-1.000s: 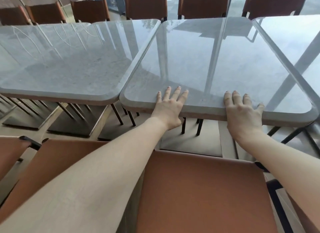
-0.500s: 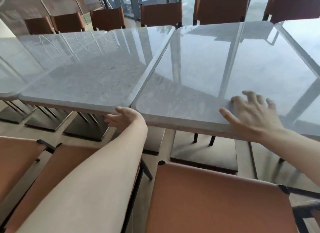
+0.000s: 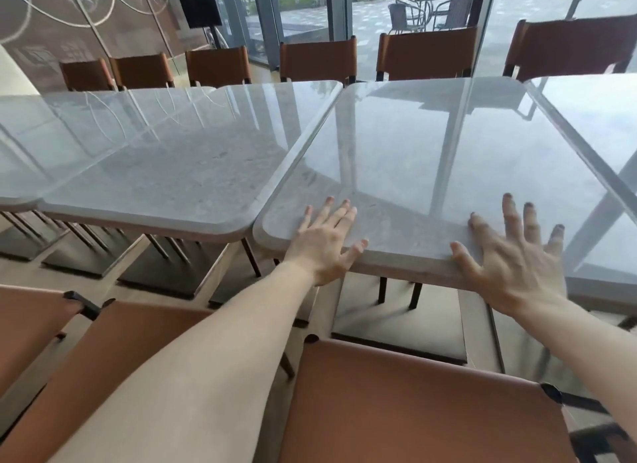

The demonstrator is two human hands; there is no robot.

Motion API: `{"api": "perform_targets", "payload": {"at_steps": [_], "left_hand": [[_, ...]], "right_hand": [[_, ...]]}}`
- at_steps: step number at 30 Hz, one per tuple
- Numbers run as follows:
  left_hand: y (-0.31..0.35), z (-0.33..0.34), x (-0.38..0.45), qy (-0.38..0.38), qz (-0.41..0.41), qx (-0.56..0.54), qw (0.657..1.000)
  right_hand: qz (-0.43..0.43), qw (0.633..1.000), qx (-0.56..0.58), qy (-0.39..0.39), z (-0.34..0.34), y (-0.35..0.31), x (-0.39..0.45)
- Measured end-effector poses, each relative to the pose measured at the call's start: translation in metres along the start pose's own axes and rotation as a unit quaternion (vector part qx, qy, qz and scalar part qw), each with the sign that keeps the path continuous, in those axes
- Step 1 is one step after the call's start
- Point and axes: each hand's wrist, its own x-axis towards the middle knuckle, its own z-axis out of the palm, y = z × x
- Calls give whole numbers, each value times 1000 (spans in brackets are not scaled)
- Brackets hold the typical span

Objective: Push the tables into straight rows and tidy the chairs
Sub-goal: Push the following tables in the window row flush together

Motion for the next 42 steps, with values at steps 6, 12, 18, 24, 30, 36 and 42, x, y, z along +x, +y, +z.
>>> {"api": "perform_targets", "payload": {"at_steps": [6, 12, 18, 24, 30, 36, 42], "left_hand": [[-10, -1, 9, -39, 33, 86, 995], [-11, 1, 11, -26, 34, 102, 994], [-9, 1, 12, -17, 36, 99, 994], [-9, 0, 13, -9, 35, 92, 995], [-9, 0, 17, -14, 33, 94, 995], [-11, 1, 25, -8, 32, 94, 995], [-11, 0, 26, -12, 28, 90, 995]], "right_hand": [[-18, 1000, -16, 0, 5, 0, 7], [-19, 1000, -14, 2, 3, -1, 8], [-24, 1000, -7, 9, 3, 0, 9], [-25, 1000, 1, 4, 3, 0, 11], [-23, 1000, 3, 1, 3, 0, 16], [-25, 1000, 8, 6, 5, 1, 24], [-16, 1000, 22, -3, 2, 1, 24]]}}
